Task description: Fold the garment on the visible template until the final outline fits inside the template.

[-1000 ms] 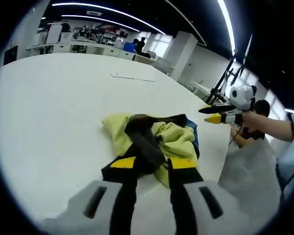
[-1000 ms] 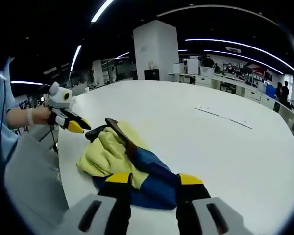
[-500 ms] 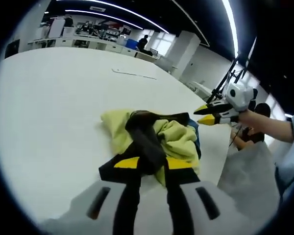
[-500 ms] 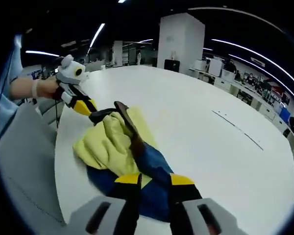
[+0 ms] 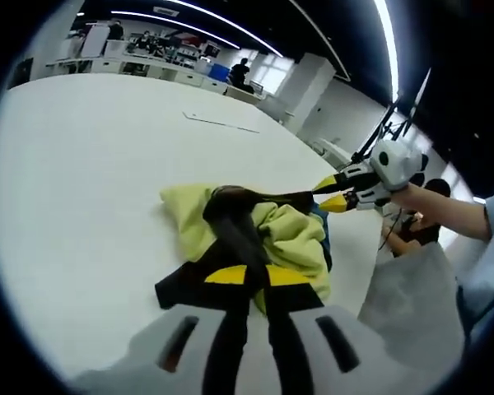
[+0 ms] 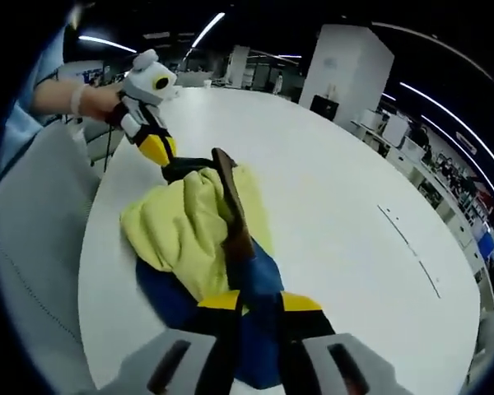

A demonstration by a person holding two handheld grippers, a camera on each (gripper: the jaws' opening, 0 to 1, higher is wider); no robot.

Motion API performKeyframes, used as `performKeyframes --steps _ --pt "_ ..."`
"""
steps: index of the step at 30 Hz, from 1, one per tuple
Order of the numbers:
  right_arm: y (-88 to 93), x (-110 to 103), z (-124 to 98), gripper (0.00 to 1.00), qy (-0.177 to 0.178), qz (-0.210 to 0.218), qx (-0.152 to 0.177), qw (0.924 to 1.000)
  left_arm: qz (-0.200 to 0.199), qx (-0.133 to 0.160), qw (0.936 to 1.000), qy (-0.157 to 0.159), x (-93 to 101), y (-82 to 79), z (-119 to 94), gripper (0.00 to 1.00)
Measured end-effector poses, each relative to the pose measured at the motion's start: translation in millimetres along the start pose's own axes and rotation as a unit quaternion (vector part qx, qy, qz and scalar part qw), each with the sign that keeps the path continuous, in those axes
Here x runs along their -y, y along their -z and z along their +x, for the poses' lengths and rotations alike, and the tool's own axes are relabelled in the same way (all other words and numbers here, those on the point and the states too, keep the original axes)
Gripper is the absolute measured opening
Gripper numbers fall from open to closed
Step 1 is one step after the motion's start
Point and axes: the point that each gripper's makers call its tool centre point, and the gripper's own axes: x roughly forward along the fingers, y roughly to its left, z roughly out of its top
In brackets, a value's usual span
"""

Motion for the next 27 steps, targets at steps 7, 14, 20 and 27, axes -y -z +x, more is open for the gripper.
performKeyframes --steps 7,14,20,27 --pt "15.3 11 5 0.1 -0.009 -0.032 -0.033 0.9989 0.001 0.0 1.0 0.001 0.0 -1.0 -1 0.0" --pt "11.9 13 8 0.04 -0.034 -0.035 -0.021 0.9986 0.002 -0.003 1.0 -0.002 -3.1 -4.1 -3 0.0" --pt "15.7 5 11 0.0 -0.053 -0.054 -0.035 0.9966 0.005 -0.003 1.0 -0.001 -4.5 -5.4 -4 0.0" --pt "9.2 10 -5 0.0 -0.02 -0.001 -0.016 0.9997 0.01 0.0 0.9999 -0.005 -6.8 -9.5 -8 0.0"
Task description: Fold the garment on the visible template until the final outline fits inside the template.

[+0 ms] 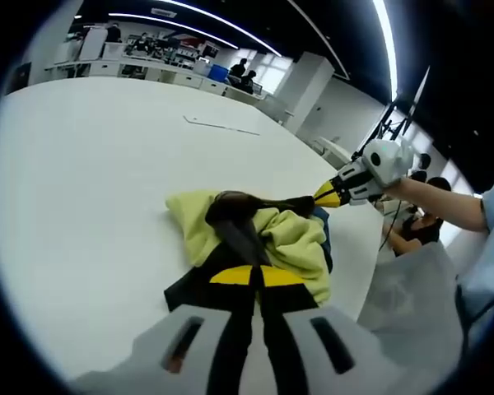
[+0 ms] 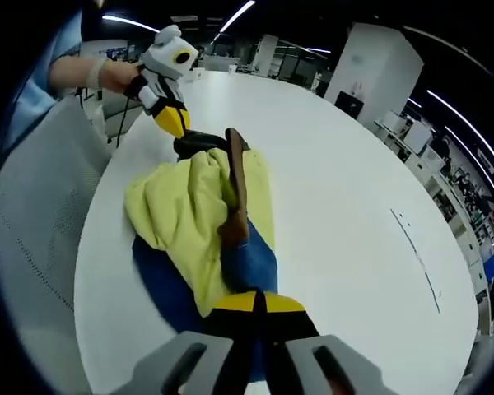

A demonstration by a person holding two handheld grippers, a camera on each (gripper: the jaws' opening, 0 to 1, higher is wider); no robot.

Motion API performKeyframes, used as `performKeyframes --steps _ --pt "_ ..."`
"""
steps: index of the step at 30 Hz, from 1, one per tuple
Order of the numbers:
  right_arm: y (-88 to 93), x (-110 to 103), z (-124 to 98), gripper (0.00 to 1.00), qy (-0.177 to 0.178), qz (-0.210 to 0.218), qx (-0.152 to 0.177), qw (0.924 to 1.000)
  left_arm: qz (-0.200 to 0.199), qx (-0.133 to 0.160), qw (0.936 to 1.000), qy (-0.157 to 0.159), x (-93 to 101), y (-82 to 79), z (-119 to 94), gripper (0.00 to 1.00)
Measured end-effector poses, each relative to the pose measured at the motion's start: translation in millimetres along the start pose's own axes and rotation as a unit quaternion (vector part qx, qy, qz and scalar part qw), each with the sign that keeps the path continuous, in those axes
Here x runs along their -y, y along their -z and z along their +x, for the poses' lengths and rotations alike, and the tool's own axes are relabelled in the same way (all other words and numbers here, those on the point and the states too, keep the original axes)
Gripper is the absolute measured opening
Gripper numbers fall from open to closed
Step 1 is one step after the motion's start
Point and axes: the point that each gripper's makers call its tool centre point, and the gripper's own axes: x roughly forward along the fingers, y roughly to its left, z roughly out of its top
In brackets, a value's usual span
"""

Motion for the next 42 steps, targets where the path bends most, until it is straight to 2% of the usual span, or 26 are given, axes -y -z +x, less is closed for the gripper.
performKeyframes --steps 2,5,8,11,13,16,19,24,31,42 --pt "-4.0 1 -9 0.0 0.006 -0.003 0.014 0.9999 0.003 0.003 1.0 -0.002 -1.3 -3.3 -3 0.0" --pt "-8.6 2 -17 0.0 0.017 0.058 0.033 0.9976 0.01 0.005 0.9999 -0.004 -3.3 -8.0 -7 0.0" --pt "-17.2 9 -30 0.0 0.04 0.082 0.065 0.9937 0.02 0.007 0.9997 -0.008 -6.0 -13.6 -12 0.0" --pt "-29.0 16 -48 0.0 0.061 0.125 0.103 0.9849 0.031 0.01 0.9994 -0.012 -8.4 -22.0 -19 0.0" --pt "-35.0 20 -58 0.0 0.074 0.136 0.123 0.9803 0.039 0.015 0.999 -0.016 -10.2 -29.6 -24 0.0" --pt "-43.8 25 -77 0.0 0.088 0.171 0.157 0.9688 0.053 0.02 0.9982 -0.022 -10.5 -39.3 -31 0.0" --pt "-46.6 29 -91 0.0 0.097 0.195 0.176 0.96 0.063 0.025 0.9973 -0.026 -11.2 -48.5 -37 0.0" --pt "-48.0 30 -109 0.0 0.109 0.205 0.191 0.9537 0.084 0.03 0.9955 -0.033 -11.1 -60.2 -48 0.0" --pt "-64.3 24 -129 0.0 0.115 0.21 0.217 0.9464 0.104 0.051 0.9928 -0.03 -0.8 -81.6 -60 0.0" --pt "-111.6 28 -175 0.0 0.135 0.178 0.272 0.9361 0.15 0.077 0.9853 -0.027 17.9 -118.2 -82 0.0"
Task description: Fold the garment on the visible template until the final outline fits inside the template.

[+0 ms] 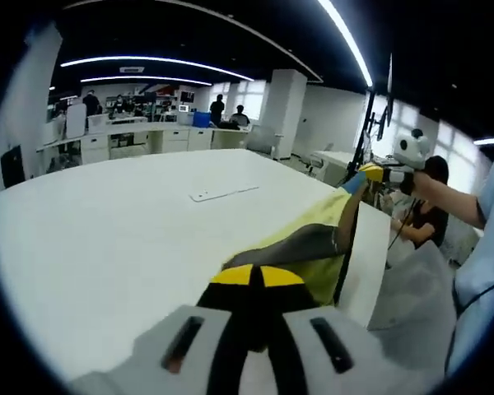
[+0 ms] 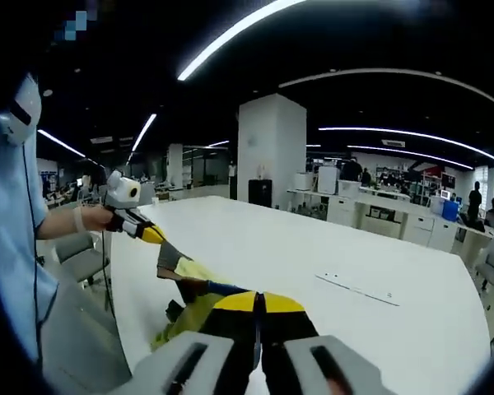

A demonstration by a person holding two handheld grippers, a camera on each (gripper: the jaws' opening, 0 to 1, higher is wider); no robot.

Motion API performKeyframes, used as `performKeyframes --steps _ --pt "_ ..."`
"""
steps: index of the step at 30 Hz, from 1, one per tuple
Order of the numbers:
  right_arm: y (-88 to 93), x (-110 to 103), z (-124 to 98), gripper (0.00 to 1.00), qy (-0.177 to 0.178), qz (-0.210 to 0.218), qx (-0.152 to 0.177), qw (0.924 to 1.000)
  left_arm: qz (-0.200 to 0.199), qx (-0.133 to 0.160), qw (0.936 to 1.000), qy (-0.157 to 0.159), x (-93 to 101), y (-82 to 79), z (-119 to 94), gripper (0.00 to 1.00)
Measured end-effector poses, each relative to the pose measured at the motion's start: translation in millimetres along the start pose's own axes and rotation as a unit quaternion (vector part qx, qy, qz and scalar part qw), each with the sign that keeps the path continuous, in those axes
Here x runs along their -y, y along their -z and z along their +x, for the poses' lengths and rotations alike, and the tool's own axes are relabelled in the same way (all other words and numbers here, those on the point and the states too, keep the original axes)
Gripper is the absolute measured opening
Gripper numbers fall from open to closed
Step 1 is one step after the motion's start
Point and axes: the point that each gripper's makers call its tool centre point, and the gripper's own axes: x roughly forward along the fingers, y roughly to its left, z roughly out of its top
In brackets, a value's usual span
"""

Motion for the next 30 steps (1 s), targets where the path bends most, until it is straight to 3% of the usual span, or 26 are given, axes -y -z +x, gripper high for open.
performKeyframes --steps 3,6,8,11,15,19,26,30 --pt "-16.6 -2 -5 0.0 -0.001 -0.008 0.017 0.9998 0.006 0.013 0.9999 -0.001 0.2 -12.6 -7 0.0" --pt "-30.7 -3 -10 0.0 -0.003 -0.013 0.029 0.9995 -0.012 0.062 0.9979 0.012 3.6 -39.9 -18 0.0" --pt "-45.0 -7 -12 0.0 -0.013 -0.003 0.053 0.9985 -0.008 0.062 0.998 0.009 -2.0 -43.3 -22 0.0" --pt "-38.5 -5 -8 0.0 -0.011 -0.014 0.036 0.9992 0.019 0.038 0.9991 0.007 -3.4 -33.1 -15 0.0" --pt "-28.1 -5 -4 0.0 -0.013 -0.005 0.031 0.9994 0.019 0.012 0.9996 0.018 3.8 -11.2 1 0.0" --pt "-26.5 -5 -4 0.0 -0.014 -0.003 0.029 0.9995 0.023 -0.006 0.9993 0.03 13.8 0.6 9 0.0" --pt "-27.4 -2 -4 0.0 -0.014 -0.005 0.028 0.9995 0.022 -0.003 0.999 0.038 19.9 -4.8 11 0.0" --pt "-25.8 -2 -4 0.0 -0.013 -0.005 0.027 0.9995 0.027 -0.011 0.9986 0.045 25.1 2.1 17 0.0"
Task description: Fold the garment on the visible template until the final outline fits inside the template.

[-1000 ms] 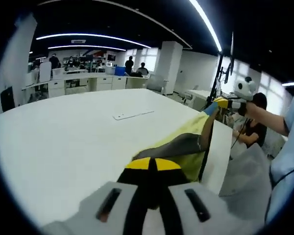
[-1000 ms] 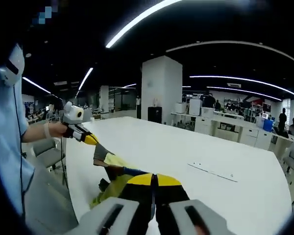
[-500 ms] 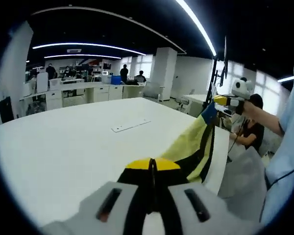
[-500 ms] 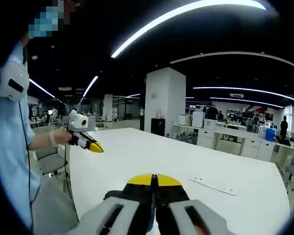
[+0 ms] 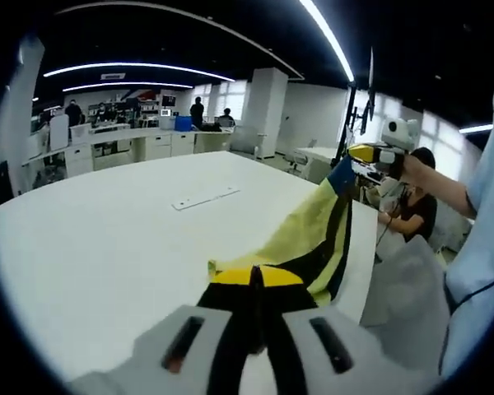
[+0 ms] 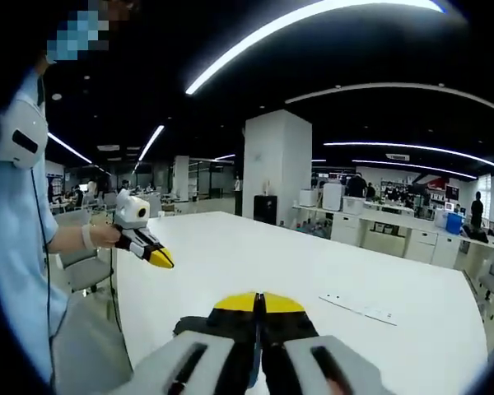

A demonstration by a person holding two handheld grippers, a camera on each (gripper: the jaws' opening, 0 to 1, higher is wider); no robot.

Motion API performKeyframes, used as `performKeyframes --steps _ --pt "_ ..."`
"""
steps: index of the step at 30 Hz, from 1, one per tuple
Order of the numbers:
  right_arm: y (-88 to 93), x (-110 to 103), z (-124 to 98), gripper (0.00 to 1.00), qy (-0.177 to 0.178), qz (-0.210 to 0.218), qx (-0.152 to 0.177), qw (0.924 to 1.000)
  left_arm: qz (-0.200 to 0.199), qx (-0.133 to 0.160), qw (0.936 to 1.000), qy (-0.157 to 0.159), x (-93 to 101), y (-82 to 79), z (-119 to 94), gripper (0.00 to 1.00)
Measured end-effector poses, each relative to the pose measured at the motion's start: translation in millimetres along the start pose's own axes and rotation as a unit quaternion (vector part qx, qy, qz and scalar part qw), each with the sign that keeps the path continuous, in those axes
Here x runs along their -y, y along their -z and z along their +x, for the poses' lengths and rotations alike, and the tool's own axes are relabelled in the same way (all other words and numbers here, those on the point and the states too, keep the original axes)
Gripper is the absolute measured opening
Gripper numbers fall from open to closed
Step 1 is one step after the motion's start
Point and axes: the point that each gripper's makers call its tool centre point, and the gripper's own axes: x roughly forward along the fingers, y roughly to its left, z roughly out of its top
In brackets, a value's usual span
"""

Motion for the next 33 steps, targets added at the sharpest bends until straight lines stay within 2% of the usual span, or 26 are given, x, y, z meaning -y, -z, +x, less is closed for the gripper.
performKeyframes --steps 7,11,12,14,15,16,18,20,21,22,23,25,28,29,33 --pt "2.0 0 0 0.0 0.0 0.003 -0.002 1.0 0.0 -0.017 0.9997 0.019 12.3 13.9 16 0.0" --pt "3.6 0 1 0.0 0.0 0.003 -0.005 1.0 0.025 -0.036 0.9987 0.025 17.4 22.9 27 0.0" --pt "4.0 1 0 0.0 0.0 0.003 -0.005 1.0 0.027 -0.039 0.9986 0.025 18.4 24.0 30 0.02" --pt "4.5 0 0 0.0 0.0 0.006 -0.005 1.0 0.044 -0.052 0.9974 0.024 19.8 30.2 37 0.14" --pt "5.0 1 0 0.0 0.001 0.004 -0.006 1.0 0.057 -0.066 0.9961 0.016 17.9 35.0 39 0.19" --pt "5.4 1 0 0.0 0.002 0.004 -0.007 1.0 0.094 -0.08 0.9923 0.014 18.4 41.0 44 0.21" --pt "6.1 1 -1 0.0 0.003 0.006 -0.007 1.0 0.106 -0.103 0.9886 0.033 27.4 53.4 52 0.16" --pt "6.9 0 -1 0.0 0.004 0.005 -0.009 0.9999 0.105 -0.1 0.9887 0.038 33.4 57.8 61 0.16" --pt "7.3 0 -1 0.0 0.004 0.005 -0.009 0.9999 0.114 -0.115 0.986 0.042 34.9 64.0 64 0.17" --pt "8.0 0 -1 0.0 0.004 0.005 -0.011 0.9999 0.139 -0.125 0.9815 0.043 34.9 69.3 69 0.16" --pt "8.1 0 -1 0.0 0.004 0.005 -0.011 0.9999 0.148 -0.127 0.9796 0.05 38.7 71.7 72 0.16" --pt "8.9 0 -2 0.0 0.005 0.007 -0.011 0.9999 0.137 -0.132 0.98 0.058 46.1 76.3 80 0.15" --pt "9.3 0 -2 0.0 0.005 0.007 -0.012 0.9999 0.156 -0.148 0.9746 0.063 50.1 83.0 86 0.15" --pt "9.3 0 -3 0.0 0.006 0.008 -0.012 0.9999 0.173 -0.156 0.9701 0.067 51.4 86.7 88 0.15" --pt "10.2 0 -3 0.0 0.006 0.008 -0.013 0.9999 0.177 -0.166 0.9673 0.075 55.0 93.8 99 0.12"
